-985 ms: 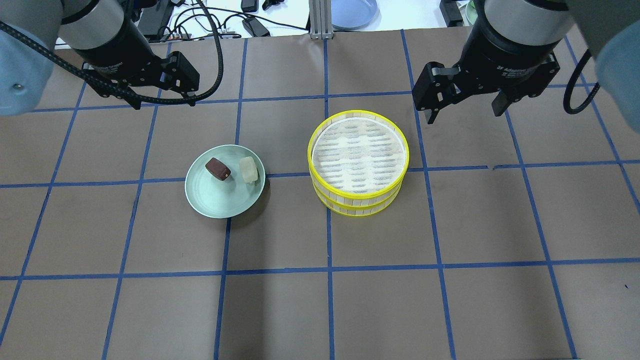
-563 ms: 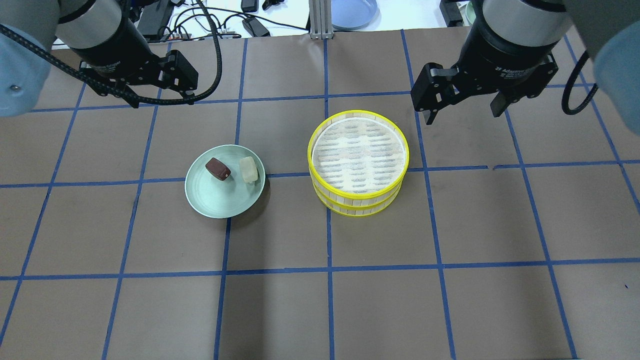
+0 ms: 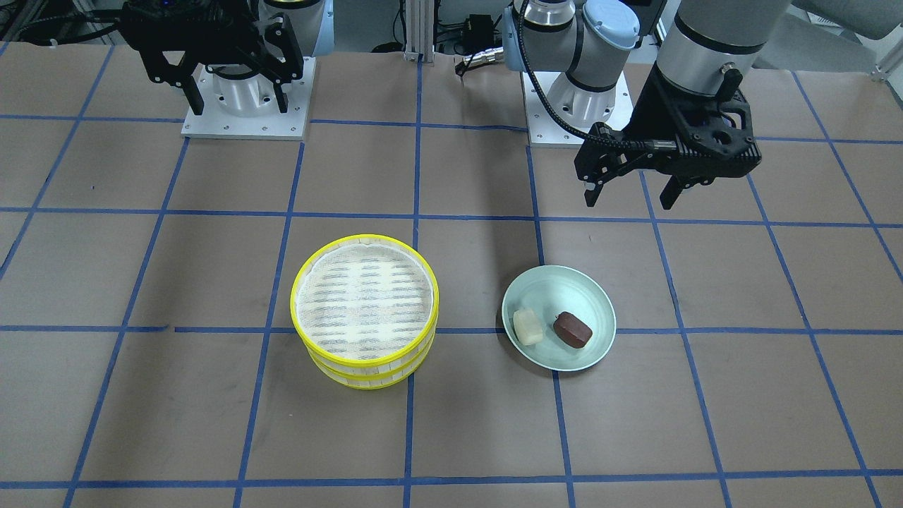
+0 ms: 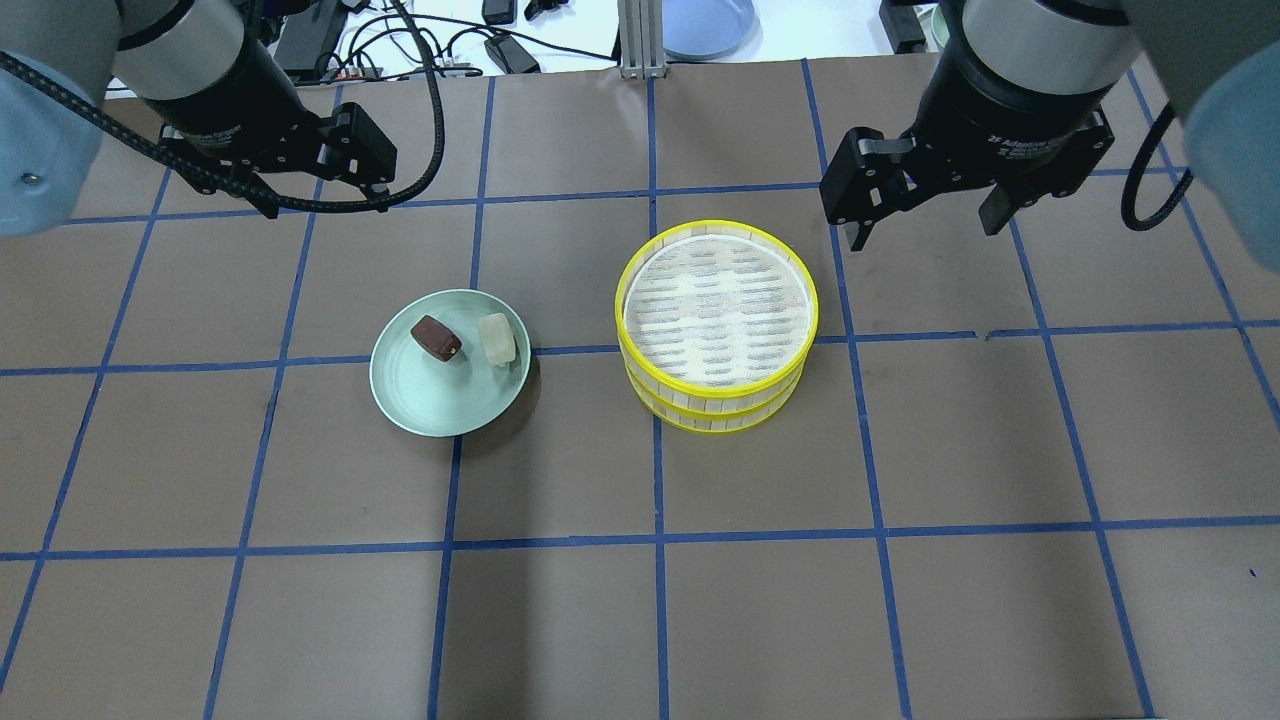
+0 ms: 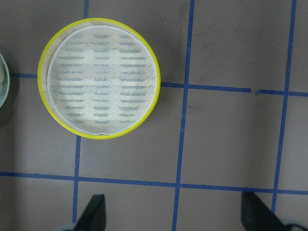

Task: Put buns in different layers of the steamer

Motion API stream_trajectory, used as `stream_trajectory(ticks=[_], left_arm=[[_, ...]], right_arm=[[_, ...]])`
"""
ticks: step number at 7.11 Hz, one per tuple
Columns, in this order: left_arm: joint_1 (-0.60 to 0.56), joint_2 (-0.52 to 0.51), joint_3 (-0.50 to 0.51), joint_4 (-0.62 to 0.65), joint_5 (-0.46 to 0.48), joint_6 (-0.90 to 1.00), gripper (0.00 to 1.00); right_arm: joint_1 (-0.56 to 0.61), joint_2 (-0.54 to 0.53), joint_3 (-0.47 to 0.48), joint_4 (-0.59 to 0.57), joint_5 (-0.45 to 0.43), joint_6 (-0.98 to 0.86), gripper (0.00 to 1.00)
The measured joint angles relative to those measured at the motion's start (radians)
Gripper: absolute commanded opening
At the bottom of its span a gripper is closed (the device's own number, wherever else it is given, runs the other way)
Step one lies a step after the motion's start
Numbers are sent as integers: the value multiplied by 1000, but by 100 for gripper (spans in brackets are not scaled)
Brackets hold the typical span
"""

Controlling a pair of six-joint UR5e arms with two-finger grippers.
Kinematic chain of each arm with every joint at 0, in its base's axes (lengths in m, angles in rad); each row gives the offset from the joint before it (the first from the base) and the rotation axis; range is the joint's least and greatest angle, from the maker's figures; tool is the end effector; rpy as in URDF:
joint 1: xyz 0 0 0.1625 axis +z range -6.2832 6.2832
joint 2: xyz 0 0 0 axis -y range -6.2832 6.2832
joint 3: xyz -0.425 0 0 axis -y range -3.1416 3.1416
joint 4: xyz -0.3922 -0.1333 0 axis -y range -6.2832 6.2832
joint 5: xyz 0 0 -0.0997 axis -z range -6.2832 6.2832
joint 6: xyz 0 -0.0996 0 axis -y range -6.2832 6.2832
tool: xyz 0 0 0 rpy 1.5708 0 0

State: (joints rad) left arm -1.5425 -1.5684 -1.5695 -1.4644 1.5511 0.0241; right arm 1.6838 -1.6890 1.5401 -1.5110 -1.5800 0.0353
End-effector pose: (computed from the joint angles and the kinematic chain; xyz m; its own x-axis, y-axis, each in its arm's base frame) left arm -0.1210 -0.5048 0.5009 -0.9999 -0.0022 0.0169 -0.0040 0.9939 -0.1103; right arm 0.1818 -0.4281 0.5524 -0.9970 -0.0769 0.0060 -0.0772 0.9930 -0.0893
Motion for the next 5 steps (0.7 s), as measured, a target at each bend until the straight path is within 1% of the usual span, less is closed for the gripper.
stream_trajectory(ticks=[1, 2, 3, 4, 5], left_arm=[[0, -18, -14, 14, 0, -7, 100], [1, -62, -62, 77, -3, -23, 100], [1, -104, -121, 175, -8, -53, 100], [0, -138, -151, 254, -16, -97, 100], [0, -176, -167, 291, -18, -135, 100]], right_arm=[[0, 0, 0, 0, 0, 0, 100], [0, 0, 0, 0, 0, 0, 100], [1, 0, 0, 0, 0, 0, 100], [1, 0, 0, 0, 0, 0, 100], [1, 0, 0, 0, 1, 0, 100]])
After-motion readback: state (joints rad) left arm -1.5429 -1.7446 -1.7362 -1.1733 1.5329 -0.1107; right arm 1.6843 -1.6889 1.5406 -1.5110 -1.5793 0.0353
